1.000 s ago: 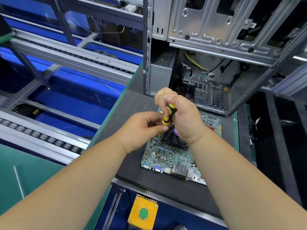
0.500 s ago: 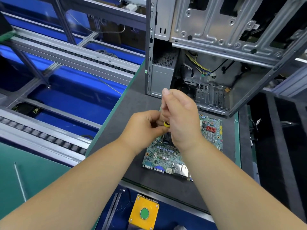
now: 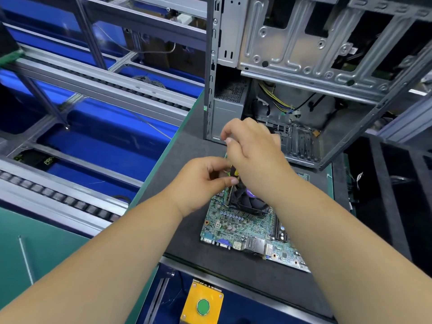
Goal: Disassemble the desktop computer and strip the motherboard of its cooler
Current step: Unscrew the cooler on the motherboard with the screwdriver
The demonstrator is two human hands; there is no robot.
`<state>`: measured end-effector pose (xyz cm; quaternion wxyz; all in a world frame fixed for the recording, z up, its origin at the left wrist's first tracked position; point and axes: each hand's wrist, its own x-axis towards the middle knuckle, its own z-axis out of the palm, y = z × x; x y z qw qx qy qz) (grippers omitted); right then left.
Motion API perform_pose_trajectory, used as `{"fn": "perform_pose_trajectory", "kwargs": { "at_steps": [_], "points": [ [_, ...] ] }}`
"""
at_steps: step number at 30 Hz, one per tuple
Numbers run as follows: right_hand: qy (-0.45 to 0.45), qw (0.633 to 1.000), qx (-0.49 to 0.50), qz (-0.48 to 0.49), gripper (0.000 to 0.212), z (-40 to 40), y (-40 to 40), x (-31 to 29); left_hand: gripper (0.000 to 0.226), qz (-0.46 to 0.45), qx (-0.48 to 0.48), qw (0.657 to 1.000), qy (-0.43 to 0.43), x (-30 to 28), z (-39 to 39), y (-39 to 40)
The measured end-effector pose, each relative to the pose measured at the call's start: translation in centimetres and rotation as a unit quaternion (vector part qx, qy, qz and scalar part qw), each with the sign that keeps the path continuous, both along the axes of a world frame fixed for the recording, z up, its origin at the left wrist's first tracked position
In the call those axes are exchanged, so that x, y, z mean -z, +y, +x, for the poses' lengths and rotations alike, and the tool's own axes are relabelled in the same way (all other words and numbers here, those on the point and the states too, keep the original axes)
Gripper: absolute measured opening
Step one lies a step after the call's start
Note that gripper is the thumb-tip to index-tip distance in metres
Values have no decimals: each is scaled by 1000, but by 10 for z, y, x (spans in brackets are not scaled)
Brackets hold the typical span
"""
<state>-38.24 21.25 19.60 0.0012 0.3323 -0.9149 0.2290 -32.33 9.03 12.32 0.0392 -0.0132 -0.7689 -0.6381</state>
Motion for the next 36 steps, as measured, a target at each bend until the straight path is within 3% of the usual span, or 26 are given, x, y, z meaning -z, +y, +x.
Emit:
{"fn": "perform_pose_trajectory", "kwargs": {
  "at_steps": [2,4,10,12,15,18,22,25,26,28,31,36],
  "points": [
    [71,991,12,114,25,0,3,-5,31,-10,-13,1000,21,1,-1,1],
    [89,981,25,169,35,3,4,-7,29,-19,-37,998,37,3,-2,2],
    [3,992,8,129,28,5,5,-11,17,-61,-46,996,43,9,-5,9],
    [-10,989,-14,150,26,4,6,-13,26,-37,-34,998,40,7,-4,12],
    [-63,981,-42,179,21,-1,5,-19,15,27,27,999,3,1,-4,6],
    [-119,969,-64,206,21,-9,6,-32,22,8,42,999,-14,4,-6,-1],
    [-105,934,-107,325,18,-10,-2,-48,27,22,-8,1000,-6,8,-8,6],
    [-35,873,-139,466,8,-5,-15,-52,20,1,-17,1000,11,10,-6,17],
    [-49,853,-138,501,13,-5,-20,-52,19,-16,-24,999,23,11,-5,20],
    [-161,819,-103,540,23,-9,-27,-49,19,-30,-46,998,41,12,-2,25],
    [-310,784,-41,536,26,-20,-35,-48,26,-1,-83,996,38,14,-3,28],
    [-279,783,-41,554,25,-25,-48,-34,29,24,-89,995,33,16,-8,27]
  ]
}}
